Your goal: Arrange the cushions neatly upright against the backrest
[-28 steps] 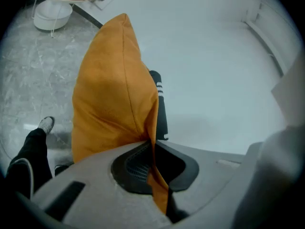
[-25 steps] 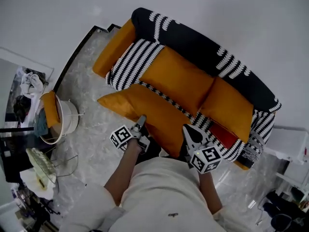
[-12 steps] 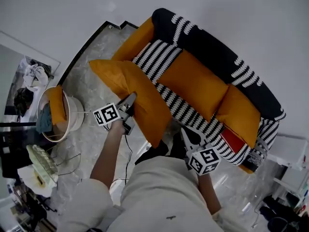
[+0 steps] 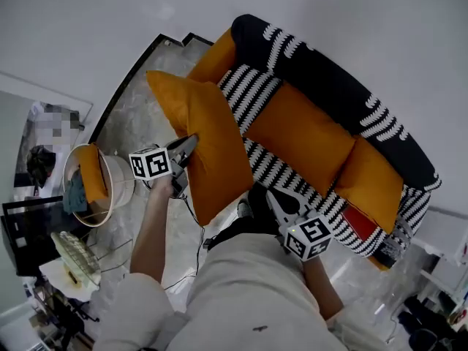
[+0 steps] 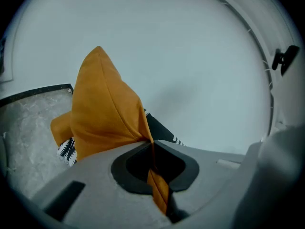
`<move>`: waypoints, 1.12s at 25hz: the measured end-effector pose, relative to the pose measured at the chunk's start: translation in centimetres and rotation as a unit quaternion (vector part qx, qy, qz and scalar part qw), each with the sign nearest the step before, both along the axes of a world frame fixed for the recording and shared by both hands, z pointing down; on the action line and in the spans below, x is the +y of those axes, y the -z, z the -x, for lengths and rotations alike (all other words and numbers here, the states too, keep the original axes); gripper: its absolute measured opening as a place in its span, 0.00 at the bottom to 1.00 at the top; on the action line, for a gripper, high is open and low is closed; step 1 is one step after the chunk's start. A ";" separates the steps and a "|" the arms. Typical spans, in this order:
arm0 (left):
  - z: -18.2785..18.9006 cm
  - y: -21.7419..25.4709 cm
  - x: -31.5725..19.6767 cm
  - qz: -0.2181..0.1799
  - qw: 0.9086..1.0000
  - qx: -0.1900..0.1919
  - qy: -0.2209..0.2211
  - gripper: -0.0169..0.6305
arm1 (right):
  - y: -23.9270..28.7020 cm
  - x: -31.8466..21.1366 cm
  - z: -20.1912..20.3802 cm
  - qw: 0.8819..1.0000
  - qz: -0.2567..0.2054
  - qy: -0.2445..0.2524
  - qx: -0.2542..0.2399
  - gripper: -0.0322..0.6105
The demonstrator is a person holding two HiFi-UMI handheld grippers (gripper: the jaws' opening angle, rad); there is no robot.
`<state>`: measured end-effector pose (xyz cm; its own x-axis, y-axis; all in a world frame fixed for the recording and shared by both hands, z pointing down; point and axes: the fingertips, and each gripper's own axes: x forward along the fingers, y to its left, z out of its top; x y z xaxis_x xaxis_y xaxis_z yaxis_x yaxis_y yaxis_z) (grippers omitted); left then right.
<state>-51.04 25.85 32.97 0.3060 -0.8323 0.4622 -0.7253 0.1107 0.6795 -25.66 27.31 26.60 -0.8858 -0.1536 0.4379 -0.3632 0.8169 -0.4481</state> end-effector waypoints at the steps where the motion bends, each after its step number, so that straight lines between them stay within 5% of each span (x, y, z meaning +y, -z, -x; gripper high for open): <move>1: 0.4 0.3 -0.9 0.004 1.000 -0.005 -0.013 0.05 | 0.3 -1.3 0.7 1.000 -0.002 0.000 -0.004 0.06; 14: 5.3 1.1 -13.5 0.025 0.986 -0.099 -0.133 0.05 | 0.1 -11.5 5.9 0.998 0.021 -0.054 -0.005 0.06; 28: 12.4 -8.8 -22.4 0.094 0.947 -0.129 -0.280 0.05 | 0.3 -17.4 15.5 0.981 0.013 -0.192 0.019 0.06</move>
<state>-63.42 3.40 41.72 0.5319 -0.4683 0.7056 -0.8451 -0.2394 0.4781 -41.18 9.93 26.30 -0.7483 -0.4606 0.4774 -0.6582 0.6054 -0.4476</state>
